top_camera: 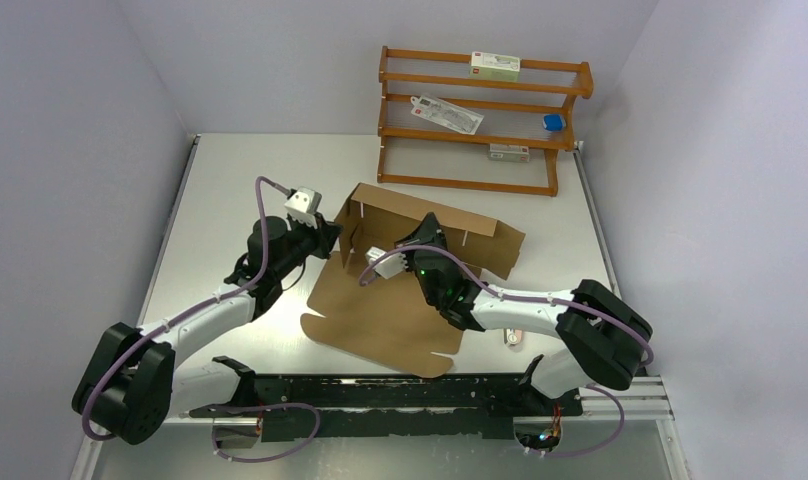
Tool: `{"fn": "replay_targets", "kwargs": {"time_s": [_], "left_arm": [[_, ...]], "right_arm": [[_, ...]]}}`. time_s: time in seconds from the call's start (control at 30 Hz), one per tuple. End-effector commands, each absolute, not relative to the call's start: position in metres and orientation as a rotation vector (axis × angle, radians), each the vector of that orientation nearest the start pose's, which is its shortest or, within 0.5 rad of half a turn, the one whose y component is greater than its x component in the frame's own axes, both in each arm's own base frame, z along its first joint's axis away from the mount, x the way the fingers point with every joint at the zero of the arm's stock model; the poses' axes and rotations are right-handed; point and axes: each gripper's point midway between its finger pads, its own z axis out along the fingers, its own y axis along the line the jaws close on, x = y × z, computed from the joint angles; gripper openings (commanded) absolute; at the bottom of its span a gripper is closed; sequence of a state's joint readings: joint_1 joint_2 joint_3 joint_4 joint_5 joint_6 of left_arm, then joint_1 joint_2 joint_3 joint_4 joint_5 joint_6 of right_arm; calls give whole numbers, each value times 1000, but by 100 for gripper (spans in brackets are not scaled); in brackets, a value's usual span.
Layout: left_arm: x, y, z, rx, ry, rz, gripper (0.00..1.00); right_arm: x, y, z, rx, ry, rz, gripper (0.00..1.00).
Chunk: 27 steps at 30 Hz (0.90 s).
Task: Fold the paper box
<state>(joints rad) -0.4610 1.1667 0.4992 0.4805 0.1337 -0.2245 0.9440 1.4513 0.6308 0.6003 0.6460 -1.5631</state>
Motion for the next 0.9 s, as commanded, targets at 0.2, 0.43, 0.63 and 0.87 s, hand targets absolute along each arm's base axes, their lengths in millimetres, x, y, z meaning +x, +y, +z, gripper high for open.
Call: {"fn": "replay_targets", "kwargs": {"time_s": [0.2,0.43,0.63,0.87], "left_arm": [[312,-215,145,378,1818,-704,18],[316,-206,150,404,1815,-626,43],[318,-203,176,490,1755,-606,62],[331,-187,212,517,1665,-633,77]], "right_arm": [[334,232,191,-1658,910,-1117,7],[334,233,193,-1655,921,-1095,7],[333,232,194,-1658,933,-1077,7],[333,231,194,-1656,942,-1068,7]]}}
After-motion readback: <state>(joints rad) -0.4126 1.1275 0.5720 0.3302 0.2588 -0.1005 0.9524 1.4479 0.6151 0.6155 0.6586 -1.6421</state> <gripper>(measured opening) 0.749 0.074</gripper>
